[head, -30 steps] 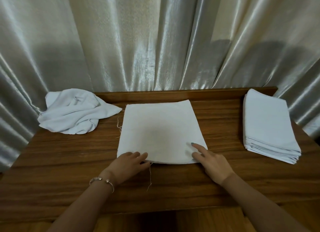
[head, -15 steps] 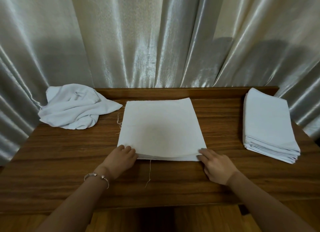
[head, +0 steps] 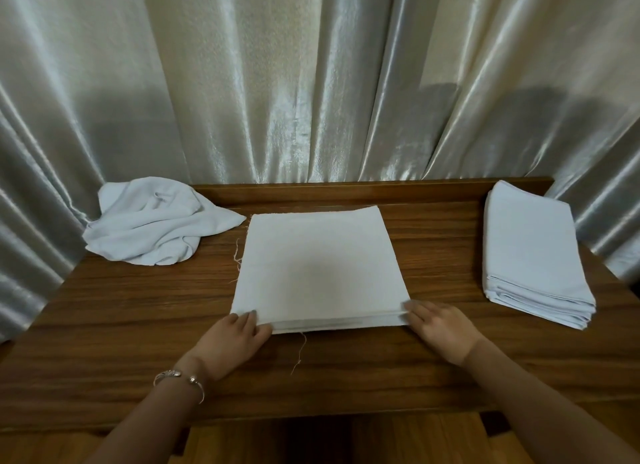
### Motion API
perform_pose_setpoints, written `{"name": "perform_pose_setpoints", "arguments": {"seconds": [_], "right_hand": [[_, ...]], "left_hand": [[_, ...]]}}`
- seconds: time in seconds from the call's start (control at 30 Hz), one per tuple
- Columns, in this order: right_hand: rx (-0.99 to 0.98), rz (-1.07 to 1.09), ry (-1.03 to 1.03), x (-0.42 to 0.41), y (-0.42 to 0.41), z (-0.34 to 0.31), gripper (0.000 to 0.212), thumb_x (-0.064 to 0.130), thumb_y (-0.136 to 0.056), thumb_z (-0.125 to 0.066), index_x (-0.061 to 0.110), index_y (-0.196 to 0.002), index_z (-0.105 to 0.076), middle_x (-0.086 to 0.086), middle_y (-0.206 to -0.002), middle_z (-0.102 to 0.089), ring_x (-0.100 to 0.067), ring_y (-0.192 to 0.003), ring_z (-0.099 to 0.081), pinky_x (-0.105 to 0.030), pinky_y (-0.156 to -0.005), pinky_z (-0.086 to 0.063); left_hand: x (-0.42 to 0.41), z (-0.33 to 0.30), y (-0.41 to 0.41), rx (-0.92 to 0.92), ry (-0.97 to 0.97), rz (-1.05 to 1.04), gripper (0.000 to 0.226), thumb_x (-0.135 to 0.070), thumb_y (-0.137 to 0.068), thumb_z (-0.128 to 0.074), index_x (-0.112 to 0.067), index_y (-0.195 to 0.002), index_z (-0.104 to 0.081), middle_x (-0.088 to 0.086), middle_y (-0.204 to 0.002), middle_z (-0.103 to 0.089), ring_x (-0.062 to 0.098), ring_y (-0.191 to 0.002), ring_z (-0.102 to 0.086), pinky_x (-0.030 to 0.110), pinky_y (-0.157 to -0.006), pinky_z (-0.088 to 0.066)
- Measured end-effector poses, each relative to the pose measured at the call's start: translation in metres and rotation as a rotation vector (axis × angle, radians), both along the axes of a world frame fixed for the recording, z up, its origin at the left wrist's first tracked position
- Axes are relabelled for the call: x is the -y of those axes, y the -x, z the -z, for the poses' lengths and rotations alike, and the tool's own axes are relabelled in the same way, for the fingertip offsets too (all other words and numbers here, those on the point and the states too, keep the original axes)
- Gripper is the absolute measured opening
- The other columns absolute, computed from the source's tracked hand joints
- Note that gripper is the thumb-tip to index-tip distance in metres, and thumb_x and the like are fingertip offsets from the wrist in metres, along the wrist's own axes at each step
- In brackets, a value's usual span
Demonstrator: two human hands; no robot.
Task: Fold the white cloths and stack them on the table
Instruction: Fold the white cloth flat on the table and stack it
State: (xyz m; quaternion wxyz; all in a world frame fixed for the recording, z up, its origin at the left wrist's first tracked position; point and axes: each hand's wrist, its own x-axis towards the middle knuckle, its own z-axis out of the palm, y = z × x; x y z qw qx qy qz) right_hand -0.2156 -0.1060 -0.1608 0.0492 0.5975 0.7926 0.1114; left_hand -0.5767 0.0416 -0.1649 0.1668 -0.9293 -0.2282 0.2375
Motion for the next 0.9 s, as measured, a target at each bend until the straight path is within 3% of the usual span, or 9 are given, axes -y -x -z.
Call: {"name": "perform_pose_setpoints", "arguments": {"seconds": [0.1, 0.17, 0.23, 0.37, 0.5, 0.6, 0.67, 0.77, 0.9], "right_hand": [[-0.031, -0.050, -0.016, 0.006, -0.004, 0.003, 0.058, 0.017, -0.037, -0.098, 0.017, -0.091, -0.077, -0.007, -0.103, -0.074, -0.017, -0.088, -0.073, -0.027, -0.065, -0.060], [-0.072, -0.063, -0.028, 0.009, -0.006, 0.005, 0.058, 0.014, -0.038, -0.097, 0.015, -0.093, -0.077, -0.008, -0.104, -0.074, -0.018, -0.089, -0.073, -0.028, -0.067, -0.060], [-0.113, -0.063, -0.034, 0.011, -0.007, 0.007, 0.059, 0.013, -0.040, -0.096, 0.015, -0.095, -0.076, -0.007, -0.102, -0.074, -0.019, -0.088, -0.073, -0.030, -0.067, -0.060], [-0.130, 0.014, -0.027, 0.010, -0.007, 0.014, 0.065, 0.014, -0.042, -0.094, 0.014, -0.103, -0.071, -0.004, -0.095, -0.075, -0.018, -0.086, -0.072, -0.027, -0.062, -0.058], [-0.199, 0.093, -0.046, 0.004, -0.004, 0.021, 0.068, 0.015, -0.054, -0.090, 0.014, -0.118, -0.067, -0.002, -0.106, -0.074, -0.017, -0.096, -0.071, -0.025, -0.055, -0.058], [-0.264, 0.138, -0.001, -0.002, -0.003, 0.019, 0.056, 0.019, -0.062, -0.087, 0.026, -0.115, -0.070, 0.005, -0.120, -0.069, -0.011, -0.113, -0.063, -0.022, -0.065, -0.059], [-0.329, 0.181, 0.071, -0.005, -0.008, 0.020, 0.047, 0.022, -0.080, -0.074, 0.033, -0.124, -0.063, 0.012, -0.136, -0.056, -0.006, -0.130, -0.048, -0.024, -0.088, -0.052], [-0.397, 0.188, 0.141, -0.009, -0.019, 0.021, 0.040, 0.029, -0.095, -0.054, 0.043, -0.132, -0.051, 0.022, -0.146, -0.041, 0.003, -0.140, -0.026, -0.022, -0.109, -0.032], [-0.490, 0.266, 0.168, -0.022, -0.029, 0.009, 0.039, 0.042, -0.095, -0.050, 0.044, -0.134, -0.048, 0.018, -0.147, -0.042, -0.001, -0.133, -0.040, -0.018, -0.105, -0.031]], "left_hand": [[0.007, -0.006, 0.006, 0.112, -0.038, 0.059, 0.055, -0.017, -0.085, -0.067, -0.010, -0.135, -0.046, 0.033, -0.134, -0.048, 0.039, -0.124, -0.052, 0.042, -0.096, -0.050], [0.010, -0.015, 0.008, 0.146, -0.040, 0.120, 0.059, -0.023, -0.046, -0.093, -0.014, -0.101, -0.072, 0.021, -0.099, -0.072, 0.029, -0.090, -0.072, 0.032, -0.065, -0.060], [0.010, -0.015, 0.010, 0.200, -0.036, 0.134, 0.070, -0.023, -0.033, -0.095, -0.012, -0.096, -0.068, 0.015, -0.087, -0.075, 0.027, -0.079, -0.074, 0.030, -0.055, -0.059], [0.005, -0.007, 0.013, 0.219, -0.021, -0.004, 0.082, -0.018, -0.056, -0.088, -0.006, -0.127, -0.048, 0.016, -0.121, -0.065, 0.027, -0.110, -0.065, 0.035, -0.082, -0.058], [0.000, 0.006, 0.017, 0.207, 0.028, -0.104, 0.076, -0.013, -0.089, -0.058, -0.015, -0.151, -0.014, 0.009, -0.153, -0.030, 0.024, -0.141, -0.031, 0.037, -0.112, -0.034], [-0.001, -0.006, 0.014, 0.329, 0.055, -0.146, 0.068, -0.020, -0.064, -0.085, -0.023, -0.127, -0.059, 0.002, -0.128, -0.063, 0.015, -0.115, -0.062, 0.029, -0.091, -0.053], [-0.003, -0.012, 0.017, 0.419, 0.075, -0.206, 0.064, -0.016, -0.044, -0.093, -0.025, -0.104, -0.073, -0.001, -0.100, -0.075, 0.014, -0.089, -0.073, 0.028, -0.073, -0.059], [-0.011, -0.019, 0.020, 0.502, 0.158, -0.314, 0.051, -0.010, -0.070, -0.077, -0.027, -0.117, -0.066, -0.004, -0.109, -0.071, 0.016, -0.101, -0.068, 0.030, -0.088, -0.053], [-0.029, -0.029, 0.017, 0.551, 0.243, -0.419, 0.037, -0.017, -0.088, -0.052, -0.037, -0.119, -0.057, -0.012, -0.114, -0.066, 0.011, -0.104, -0.060, 0.024, -0.087, -0.045]]}}
